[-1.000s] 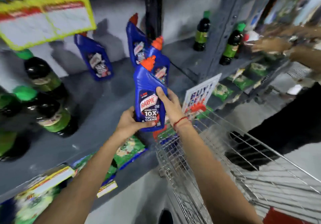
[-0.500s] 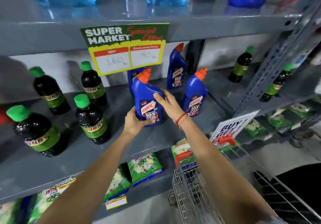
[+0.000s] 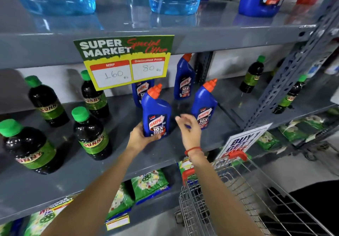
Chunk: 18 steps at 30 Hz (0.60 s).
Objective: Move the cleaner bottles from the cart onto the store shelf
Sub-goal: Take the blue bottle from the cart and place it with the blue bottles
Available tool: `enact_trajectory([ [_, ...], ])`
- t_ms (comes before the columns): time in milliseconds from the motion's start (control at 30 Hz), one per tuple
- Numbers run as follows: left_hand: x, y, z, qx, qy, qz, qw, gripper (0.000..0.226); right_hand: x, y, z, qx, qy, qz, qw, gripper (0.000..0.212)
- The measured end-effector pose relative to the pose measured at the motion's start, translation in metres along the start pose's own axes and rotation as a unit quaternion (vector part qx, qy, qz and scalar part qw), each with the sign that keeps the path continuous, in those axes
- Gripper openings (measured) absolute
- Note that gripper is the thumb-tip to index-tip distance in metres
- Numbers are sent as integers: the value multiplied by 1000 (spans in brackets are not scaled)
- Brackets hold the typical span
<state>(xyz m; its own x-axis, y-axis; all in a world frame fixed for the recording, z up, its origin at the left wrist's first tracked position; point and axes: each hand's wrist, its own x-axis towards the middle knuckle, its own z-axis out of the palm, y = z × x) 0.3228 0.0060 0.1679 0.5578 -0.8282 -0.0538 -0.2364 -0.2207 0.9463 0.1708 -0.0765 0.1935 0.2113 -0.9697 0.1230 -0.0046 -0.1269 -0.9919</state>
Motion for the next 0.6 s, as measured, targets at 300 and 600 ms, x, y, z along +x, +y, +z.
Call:
enact_trajectory([
  [300,3,-9,-3,59,-30,1,998,47,22,27,-48,-184,65,42,980,108],
  [600,5,-12,-3,98,-36,7,995,52,41,37,-40,-175,85,17,981,107],
])
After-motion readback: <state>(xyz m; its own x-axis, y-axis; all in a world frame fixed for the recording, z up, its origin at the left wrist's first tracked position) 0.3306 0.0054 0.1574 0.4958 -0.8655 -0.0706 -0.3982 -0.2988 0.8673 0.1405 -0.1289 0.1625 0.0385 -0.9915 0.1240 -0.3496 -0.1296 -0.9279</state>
